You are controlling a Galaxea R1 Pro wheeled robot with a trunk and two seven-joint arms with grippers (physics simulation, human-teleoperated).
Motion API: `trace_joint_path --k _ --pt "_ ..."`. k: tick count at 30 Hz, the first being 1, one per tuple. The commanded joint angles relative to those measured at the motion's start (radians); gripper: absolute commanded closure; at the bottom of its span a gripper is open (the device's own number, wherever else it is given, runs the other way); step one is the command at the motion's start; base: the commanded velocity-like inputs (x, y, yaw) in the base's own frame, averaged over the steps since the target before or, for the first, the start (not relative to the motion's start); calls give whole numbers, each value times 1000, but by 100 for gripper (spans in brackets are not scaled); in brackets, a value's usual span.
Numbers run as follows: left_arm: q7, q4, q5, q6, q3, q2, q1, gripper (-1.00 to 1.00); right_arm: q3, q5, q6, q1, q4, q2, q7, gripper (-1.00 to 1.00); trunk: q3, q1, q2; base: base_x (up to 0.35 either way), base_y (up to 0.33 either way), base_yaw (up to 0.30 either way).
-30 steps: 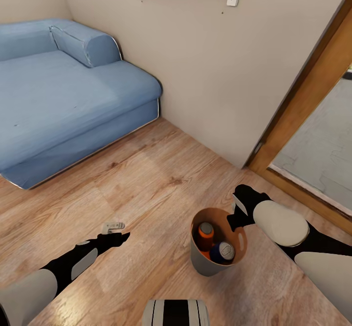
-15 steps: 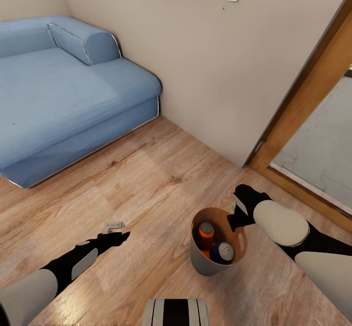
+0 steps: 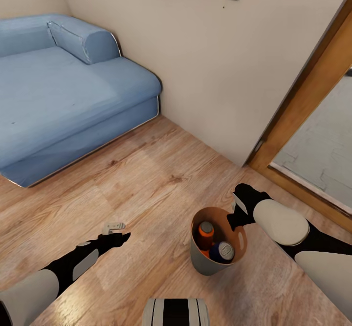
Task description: Put the three can of soda from the living room inside the tash can in the kitchen.
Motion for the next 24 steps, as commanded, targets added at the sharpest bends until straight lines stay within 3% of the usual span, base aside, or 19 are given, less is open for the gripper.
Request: trace_joint_path --k 1,11,12,24 --pt "0 0 0 0 0 -1 0 -100 -21 -7 -7 10 -2 1 2 100 0 0 0 0 0 0" --pt "0 1 0 0 0 -3 0 -100 -20 -7 -7 10 -2 2 2 100 0 0 0 0 0 0" --pt "0 1 0 0 0 -3 0 -100 -20 -7 -7 10 -2 2 2 -100 0 0 0 0 0 0" --pt "0 1 0 0 0 -3 0 -100 -19 -7 -8 11 -2 2 2 -100 0 0 0 0 0 0"
